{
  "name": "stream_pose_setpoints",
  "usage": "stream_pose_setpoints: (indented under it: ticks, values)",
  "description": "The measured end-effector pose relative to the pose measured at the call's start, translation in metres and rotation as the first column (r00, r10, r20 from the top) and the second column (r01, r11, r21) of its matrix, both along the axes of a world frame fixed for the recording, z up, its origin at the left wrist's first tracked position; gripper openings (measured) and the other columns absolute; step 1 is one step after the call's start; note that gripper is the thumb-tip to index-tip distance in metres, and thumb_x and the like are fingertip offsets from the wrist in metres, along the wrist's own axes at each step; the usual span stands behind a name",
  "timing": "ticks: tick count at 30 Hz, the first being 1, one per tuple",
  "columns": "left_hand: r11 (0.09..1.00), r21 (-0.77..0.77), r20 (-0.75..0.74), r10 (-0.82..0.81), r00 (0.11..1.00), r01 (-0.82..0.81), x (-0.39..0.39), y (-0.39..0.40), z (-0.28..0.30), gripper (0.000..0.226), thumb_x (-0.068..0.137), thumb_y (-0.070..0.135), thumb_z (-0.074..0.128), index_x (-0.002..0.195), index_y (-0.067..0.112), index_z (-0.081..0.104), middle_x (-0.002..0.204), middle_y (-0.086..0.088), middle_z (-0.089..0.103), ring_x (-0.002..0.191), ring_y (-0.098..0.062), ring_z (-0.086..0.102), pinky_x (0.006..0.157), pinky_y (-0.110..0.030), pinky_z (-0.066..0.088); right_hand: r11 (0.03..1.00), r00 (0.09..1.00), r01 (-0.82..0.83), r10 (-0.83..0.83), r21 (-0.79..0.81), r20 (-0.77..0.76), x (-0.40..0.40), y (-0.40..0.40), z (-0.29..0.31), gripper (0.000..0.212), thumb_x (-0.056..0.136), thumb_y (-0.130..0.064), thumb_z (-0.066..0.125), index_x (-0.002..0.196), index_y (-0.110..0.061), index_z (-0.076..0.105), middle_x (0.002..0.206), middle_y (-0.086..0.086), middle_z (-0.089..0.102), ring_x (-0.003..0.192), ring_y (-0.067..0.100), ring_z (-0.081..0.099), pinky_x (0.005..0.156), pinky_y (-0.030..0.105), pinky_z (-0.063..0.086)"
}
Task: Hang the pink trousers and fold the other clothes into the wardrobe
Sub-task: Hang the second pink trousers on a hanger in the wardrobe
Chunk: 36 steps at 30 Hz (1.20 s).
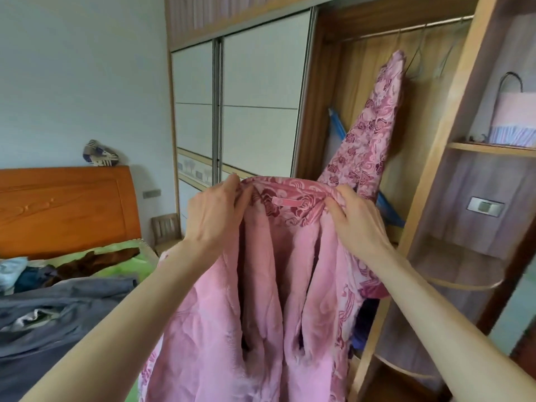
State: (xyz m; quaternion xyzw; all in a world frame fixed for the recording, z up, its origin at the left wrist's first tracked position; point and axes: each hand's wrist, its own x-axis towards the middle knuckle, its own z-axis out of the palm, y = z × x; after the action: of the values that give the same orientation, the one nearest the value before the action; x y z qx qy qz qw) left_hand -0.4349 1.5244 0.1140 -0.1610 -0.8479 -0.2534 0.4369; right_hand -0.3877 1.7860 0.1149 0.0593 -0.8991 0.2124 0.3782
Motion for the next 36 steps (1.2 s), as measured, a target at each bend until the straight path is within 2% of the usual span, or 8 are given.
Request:
stream_pose_setpoints:
  ticks: [3, 5, 7, 11, 16, 23, 27, 36]
  values:
    - [1.000, 0.023, -0.027, -0.007, 1.000, 0.008, -0.028, 0.023, 0.007, 0.037, 0.105, 0.046, 0.052, 0.085, 0.016, 0.043, 0.069, 0.001, 0.056, 0.069, -0.041, 0.059, 0.058, -0.038, 0.033, 0.956, 0.996, -0.041, 0.063, -0.292, 0.067, -0.040, 0.009, 0.001, 0.027, 0.106, -0.041, 0.044, 0.122, -0.023, 0.055, 0.114, 0.000, 0.070, 0.105, 0.021, 0.066, 0.093, 0.047, 0.053]
    - [0.999, 0.038, -0.037, 0.010, 0.999, -0.008, -0.044, 0.035, 0.012, 0.037, 0.105, 0.045, 0.053, 0.085, 0.016, 0.044, 0.068, -0.001, 0.056, 0.070, -0.041, 0.058, 0.059, -0.037, 0.031, 0.921, 0.994, -0.084, 0.103, -0.381, 0.030, -0.058, 0.012, 0.003, 0.016, 0.105, -0.035, 0.045, 0.109, -0.022, 0.055, 0.099, -0.001, 0.066, 0.092, 0.012, 0.063, 0.085, 0.044, 0.051]
    - [0.998, 0.042, -0.029, 0.046, 0.999, -0.045, -0.059, 0.045, 0.017, 0.037, 0.106, 0.045, 0.051, 0.087, 0.014, 0.048, 0.072, -0.007, 0.064, 0.070, -0.042, 0.058, 0.058, -0.037, 0.031, 0.921, 0.990, -0.142, 0.137, -0.363, -0.040, -0.068, 0.018, 0.007, 0.015, 0.102, -0.028, 0.051, 0.089, -0.022, 0.049, 0.077, -0.004, 0.053, 0.067, 0.005, 0.051, 0.066, 0.037, 0.042]
    - [0.996, 0.039, -0.017, 0.084, 0.996, -0.084, -0.088, 0.065, 0.027, 0.039, 0.106, 0.046, 0.049, 0.086, 0.013, 0.051, 0.070, -0.005, 0.063, 0.066, -0.039, 0.057, 0.056, -0.040, 0.040, 0.951, 0.975, -0.220, 0.211, -0.219, -0.064, -0.093, 0.044, 0.018, 0.025, 0.096, -0.041, 0.067, 0.099, -0.018, 0.058, 0.083, -0.006, 0.064, 0.078, 0.006, 0.059, 0.070, 0.025, 0.047]
    - [0.986, 0.026, 0.032, 0.167, 0.985, -0.168, -0.123, 0.109, 0.034, 0.039, 0.108, 0.046, 0.047, 0.090, 0.012, 0.052, 0.071, -0.005, 0.062, 0.068, -0.039, 0.057, 0.058, -0.040, 0.037, 0.965, 0.970, -0.239, 0.231, -0.104, -0.079, -0.142, 0.089, 0.025, 0.029, 0.101, -0.052, 0.055, 0.096, -0.024, 0.053, 0.077, -0.001, 0.061, 0.071, 0.017, 0.060, 0.065, 0.044, 0.051]
    - [0.946, -0.139, -0.006, 0.295, 0.956, -0.293, -0.161, 0.172, 0.031, 0.047, 0.104, 0.058, 0.048, 0.081, 0.018, 0.046, 0.063, 0.006, 0.049, 0.056, -0.027, 0.043, 0.053, -0.035, 0.026, 0.961, 0.954, -0.274, 0.267, -0.034, -0.136, -0.212, 0.184, 0.027, 0.019, 0.103, -0.044, 0.057, 0.095, -0.027, 0.053, 0.069, -0.015, 0.054, 0.067, 0.016, 0.058, 0.055, 0.025, 0.041]
    - [0.927, -0.088, 0.131, 0.373, 0.919, -0.364, -0.179, 0.218, 0.029, 0.067, 0.093, 0.076, 0.040, 0.057, 0.020, 0.044, 0.053, 0.004, 0.047, 0.051, -0.021, 0.044, 0.049, -0.034, 0.025, 0.950, 0.927, -0.312, 0.303, -0.010, -0.221, -0.245, 0.232, 0.035, 0.021, 0.103, -0.041, 0.059, 0.099, -0.021, 0.056, 0.063, -0.014, 0.052, 0.059, 0.019, 0.053, 0.052, 0.033, 0.035]
    - [0.948, -0.312, 0.043, 0.077, 0.996, -0.059, -0.225, 0.250, 0.022, 0.053, 0.097, 0.067, 0.045, 0.069, 0.022, 0.043, 0.049, 0.011, 0.041, 0.041, -0.007, 0.039, 0.045, -0.021, 0.025, 0.951, 0.934, -0.309, 0.300, -0.015, -0.195, -0.301, 0.306, 0.051, 0.021, 0.103, -0.046, 0.058, 0.104, -0.025, 0.060, 0.078, -0.020, 0.051, 0.083, 0.026, 0.066, 0.062, 0.032, 0.032]
